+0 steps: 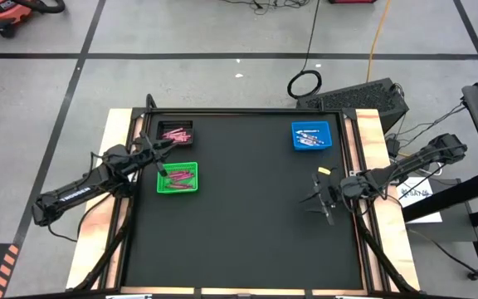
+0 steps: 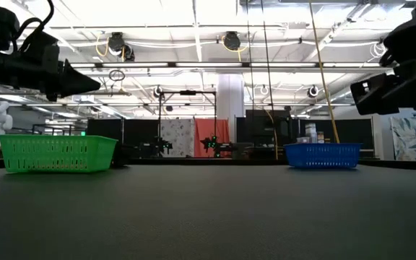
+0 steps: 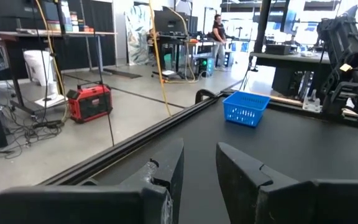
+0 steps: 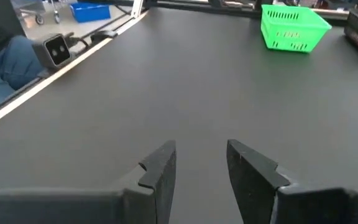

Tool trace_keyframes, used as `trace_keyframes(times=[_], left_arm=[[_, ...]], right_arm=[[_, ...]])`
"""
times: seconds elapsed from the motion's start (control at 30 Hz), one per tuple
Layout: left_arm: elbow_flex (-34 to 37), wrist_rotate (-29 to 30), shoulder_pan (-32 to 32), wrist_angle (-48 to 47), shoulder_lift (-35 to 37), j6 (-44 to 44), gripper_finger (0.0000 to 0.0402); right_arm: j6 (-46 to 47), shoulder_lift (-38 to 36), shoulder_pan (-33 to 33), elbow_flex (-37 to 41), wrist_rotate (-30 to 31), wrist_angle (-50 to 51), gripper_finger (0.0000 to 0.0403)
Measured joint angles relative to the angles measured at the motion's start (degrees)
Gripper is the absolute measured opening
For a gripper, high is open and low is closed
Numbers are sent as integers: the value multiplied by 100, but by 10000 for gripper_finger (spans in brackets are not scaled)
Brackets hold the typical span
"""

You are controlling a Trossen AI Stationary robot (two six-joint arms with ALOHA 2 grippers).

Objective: Sort crayons
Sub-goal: Return to Home Position

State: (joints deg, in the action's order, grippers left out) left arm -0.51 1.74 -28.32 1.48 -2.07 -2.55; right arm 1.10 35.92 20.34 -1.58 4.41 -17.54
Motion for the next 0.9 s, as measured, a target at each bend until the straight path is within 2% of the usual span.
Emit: trace_keyframes(times=[0.17,0.37,0.77,0.9], left_arm=[[0,2,0,19,0,-2,100],[0,3,0,28,0,-2,100],[0,4,0,44,0,-4,100],[0,4,0,55,0,-4,100]], right_arm=[[520,0,0,0,24,32,130],[726,-2,2,2,-1,30,130],[721,-28,2,0,-1,34,130],[721,-394,2,0,-1,206,130]])
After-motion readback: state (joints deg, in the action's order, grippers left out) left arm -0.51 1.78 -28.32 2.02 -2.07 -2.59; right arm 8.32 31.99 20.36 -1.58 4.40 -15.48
